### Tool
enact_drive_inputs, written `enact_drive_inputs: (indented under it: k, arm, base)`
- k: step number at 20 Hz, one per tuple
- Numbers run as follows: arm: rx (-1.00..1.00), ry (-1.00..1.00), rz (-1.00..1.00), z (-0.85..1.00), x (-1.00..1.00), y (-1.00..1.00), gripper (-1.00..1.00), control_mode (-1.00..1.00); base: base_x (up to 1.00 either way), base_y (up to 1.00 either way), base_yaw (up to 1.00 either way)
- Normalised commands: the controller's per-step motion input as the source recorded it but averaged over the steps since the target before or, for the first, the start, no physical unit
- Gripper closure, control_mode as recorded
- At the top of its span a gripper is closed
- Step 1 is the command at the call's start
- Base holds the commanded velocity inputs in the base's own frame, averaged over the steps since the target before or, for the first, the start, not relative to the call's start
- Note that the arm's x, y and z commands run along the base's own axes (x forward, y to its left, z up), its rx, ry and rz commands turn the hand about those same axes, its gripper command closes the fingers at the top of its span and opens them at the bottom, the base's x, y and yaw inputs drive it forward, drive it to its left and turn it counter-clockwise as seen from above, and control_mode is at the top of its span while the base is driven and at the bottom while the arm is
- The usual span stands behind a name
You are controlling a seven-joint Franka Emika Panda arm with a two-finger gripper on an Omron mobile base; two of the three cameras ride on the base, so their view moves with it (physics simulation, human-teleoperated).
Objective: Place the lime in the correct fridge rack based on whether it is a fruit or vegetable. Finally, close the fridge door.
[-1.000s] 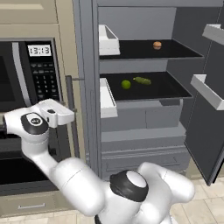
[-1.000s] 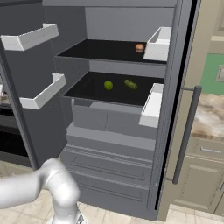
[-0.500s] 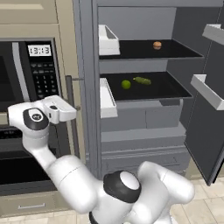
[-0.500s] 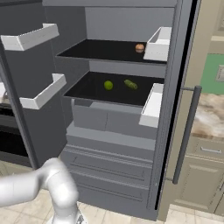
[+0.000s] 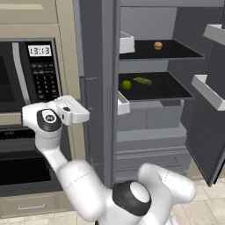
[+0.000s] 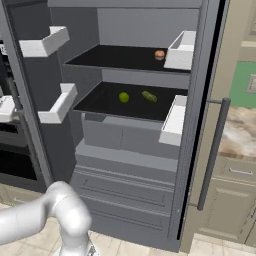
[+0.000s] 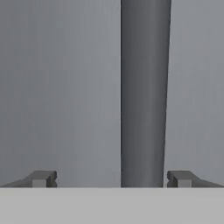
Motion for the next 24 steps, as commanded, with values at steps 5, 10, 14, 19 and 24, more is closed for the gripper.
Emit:
enact_drive_inputs:
  k: [5,10,14,19,24]
  arm:
    - [0.0,-0.05,0.0,0.0,0.07,-0.77,-1.0,-1.0]
    - [0.0,-0.05,0.0,0.0,0.08,-0.7,-1.0,-1.0]
    - [0.0,-0.04,0.0,0.03,0.21,-0.61,-1.0,-1.0]
    - [0.0,-0.01,0.0,0.05,0.28,-0.52,-1.0,-1.0]
    - [0.0,0.0,0.0,0.06,0.32,-0.44,-1.0,-1.0]
  base:
    - [0.0,0.0,0.0]
    - [0.0,0.0,0.0]
    - [0.0,0.0,0.0]
    - [0.0,0.0,0.0]
    - [0.0,0.0,0.0]
